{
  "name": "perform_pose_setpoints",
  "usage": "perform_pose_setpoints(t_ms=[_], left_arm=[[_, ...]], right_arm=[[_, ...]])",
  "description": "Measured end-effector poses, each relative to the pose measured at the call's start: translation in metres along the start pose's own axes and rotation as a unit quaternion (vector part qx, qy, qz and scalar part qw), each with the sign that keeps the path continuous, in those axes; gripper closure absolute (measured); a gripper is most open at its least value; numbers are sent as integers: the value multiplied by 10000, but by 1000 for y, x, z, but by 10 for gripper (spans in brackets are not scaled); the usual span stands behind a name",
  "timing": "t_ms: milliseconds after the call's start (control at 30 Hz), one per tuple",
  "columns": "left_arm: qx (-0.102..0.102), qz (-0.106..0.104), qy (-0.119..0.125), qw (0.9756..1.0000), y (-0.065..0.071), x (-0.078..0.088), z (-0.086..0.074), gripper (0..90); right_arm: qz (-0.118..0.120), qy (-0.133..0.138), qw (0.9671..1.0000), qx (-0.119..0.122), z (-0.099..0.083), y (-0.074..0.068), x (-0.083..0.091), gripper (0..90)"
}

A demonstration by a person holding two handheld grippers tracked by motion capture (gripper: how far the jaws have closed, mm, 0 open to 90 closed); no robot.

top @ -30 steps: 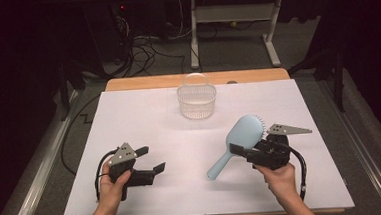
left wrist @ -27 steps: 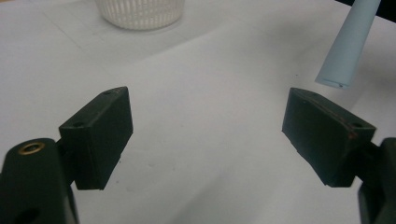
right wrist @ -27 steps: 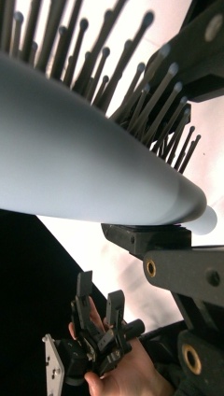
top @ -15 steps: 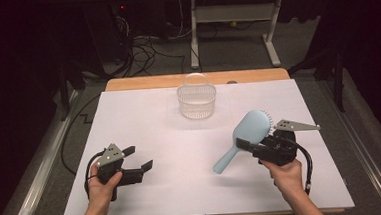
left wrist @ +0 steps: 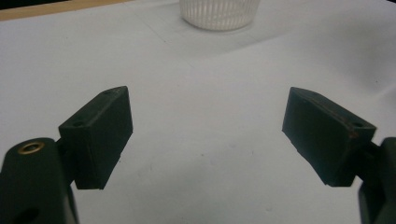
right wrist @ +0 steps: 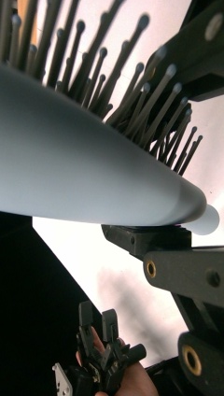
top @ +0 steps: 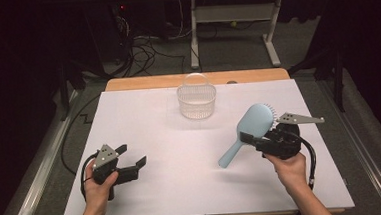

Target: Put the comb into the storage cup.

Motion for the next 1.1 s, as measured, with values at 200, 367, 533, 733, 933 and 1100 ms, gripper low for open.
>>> perform_pose_setpoints(t_ms=[200, 367, 533, 733, 933, 1100], left_arm=[[18, 67, 46, 10000, 0, -1, -2, 166], [69, 105, 138, 9998, 0, 0, -3, 167], [74, 162, 81, 9998, -2, 0, -8, 167], [196, 270, 78, 9994, -8, 2, -12, 167], [228, 283, 92, 9993, -8, 3, -13, 167], [240, 303, 105, 9992, -8, 4, -14, 167]], right_arm=[[-17, 17, 10000, 52, 10, 1, -1, 537], [-32, 46, 9999, 103, 17, 2, -1, 537], [-3, 64, 9999, 155, 24, 0, -3, 537], [-24, -1, 9997, 242, 30, 0, -10, 536], [-54, -18, 9996, 287, 37, 1, -15, 536], [-63, 5, 9994, 335, 43, 1, -19, 536]])
Point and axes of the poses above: each handheld gripper's, and its own axes: x roughly backward along the jaws, z roughly out of its top, y roughly to its right, the point moved 9 cm from there along -x, roughly forward along the jaws, and after that the axes turned 9 degrees about y, right-handed, at the moved point
